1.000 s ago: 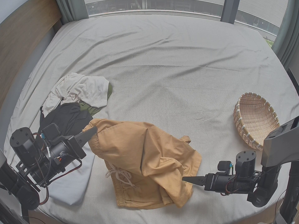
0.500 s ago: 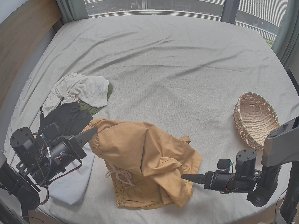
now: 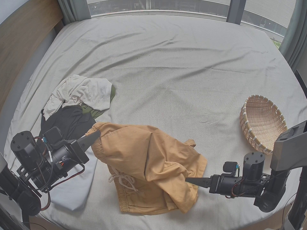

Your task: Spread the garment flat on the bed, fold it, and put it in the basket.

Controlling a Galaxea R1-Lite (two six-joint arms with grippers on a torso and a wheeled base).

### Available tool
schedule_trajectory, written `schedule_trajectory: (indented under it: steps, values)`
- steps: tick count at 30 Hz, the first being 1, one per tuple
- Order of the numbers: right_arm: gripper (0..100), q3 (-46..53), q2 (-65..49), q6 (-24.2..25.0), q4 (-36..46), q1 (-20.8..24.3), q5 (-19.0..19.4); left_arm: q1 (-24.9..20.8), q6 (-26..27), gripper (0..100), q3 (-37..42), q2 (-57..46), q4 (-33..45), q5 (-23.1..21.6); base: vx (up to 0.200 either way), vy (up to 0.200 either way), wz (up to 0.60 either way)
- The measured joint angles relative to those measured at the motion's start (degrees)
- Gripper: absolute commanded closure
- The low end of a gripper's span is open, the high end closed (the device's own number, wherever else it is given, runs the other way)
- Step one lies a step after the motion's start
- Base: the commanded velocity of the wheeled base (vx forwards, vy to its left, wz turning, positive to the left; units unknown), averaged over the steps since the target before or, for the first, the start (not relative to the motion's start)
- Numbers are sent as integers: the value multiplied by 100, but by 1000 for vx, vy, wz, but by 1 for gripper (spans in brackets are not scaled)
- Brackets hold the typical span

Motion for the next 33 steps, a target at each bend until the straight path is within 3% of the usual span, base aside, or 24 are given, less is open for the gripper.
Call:
schedule_trajectory:
  steps: [33]
  values:
    - [0, 80, 38, 11, -2, 41, 0, -2, -6, 100, -9, 6, 0, -2, 0, 0, 0]
